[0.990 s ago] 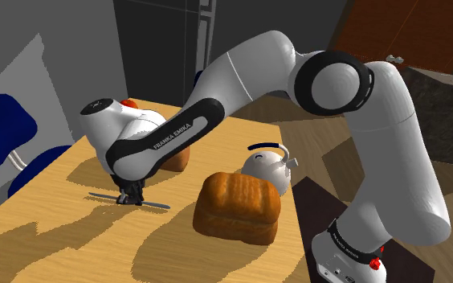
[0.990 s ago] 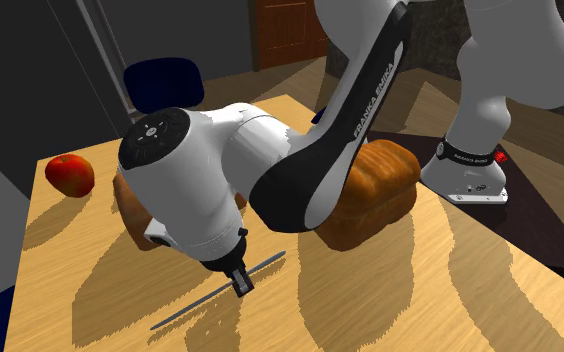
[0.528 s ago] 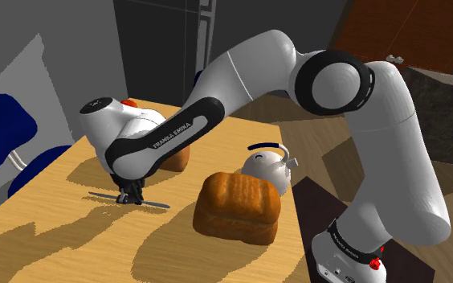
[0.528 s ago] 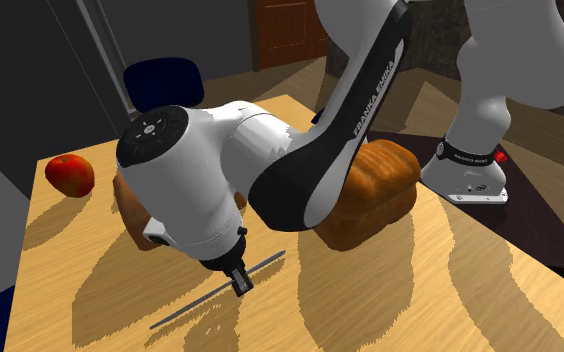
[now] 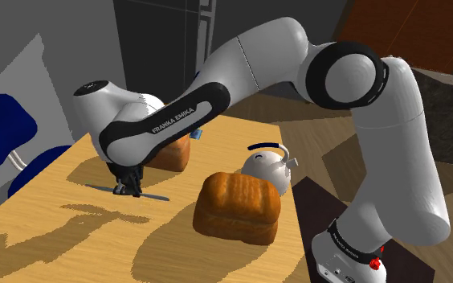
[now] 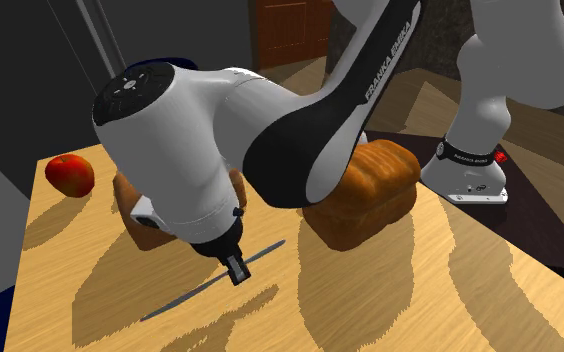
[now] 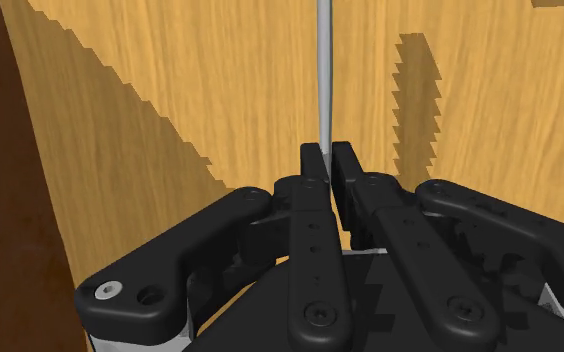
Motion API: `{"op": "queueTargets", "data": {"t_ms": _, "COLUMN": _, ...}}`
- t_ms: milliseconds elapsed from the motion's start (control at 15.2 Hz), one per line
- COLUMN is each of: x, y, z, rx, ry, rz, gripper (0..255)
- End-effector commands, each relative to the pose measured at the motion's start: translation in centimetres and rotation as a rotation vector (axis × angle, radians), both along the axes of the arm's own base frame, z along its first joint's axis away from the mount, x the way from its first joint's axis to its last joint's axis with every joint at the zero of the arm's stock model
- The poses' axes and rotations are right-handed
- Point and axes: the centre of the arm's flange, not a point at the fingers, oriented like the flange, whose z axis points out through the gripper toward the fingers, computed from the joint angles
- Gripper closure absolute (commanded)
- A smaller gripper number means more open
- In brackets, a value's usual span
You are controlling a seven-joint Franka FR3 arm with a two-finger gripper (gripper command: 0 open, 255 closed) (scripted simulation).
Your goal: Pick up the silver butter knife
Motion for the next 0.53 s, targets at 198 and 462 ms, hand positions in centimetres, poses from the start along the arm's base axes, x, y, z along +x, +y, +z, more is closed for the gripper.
{"op": "queueTargets", "data": {"t_ms": 198, "x": 0.0, "y": -0.1, "z": 2.7, "rx": 0.0, "ry": 0.0, "rz": 0.0, "gripper": 255}}
{"op": "queueTargets", "data": {"t_ms": 462, "x": 0.0, "y": -0.1, "z": 3.8, "rx": 0.0, "ry": 0.0, "rz": 0.0, "gripper": 255}}
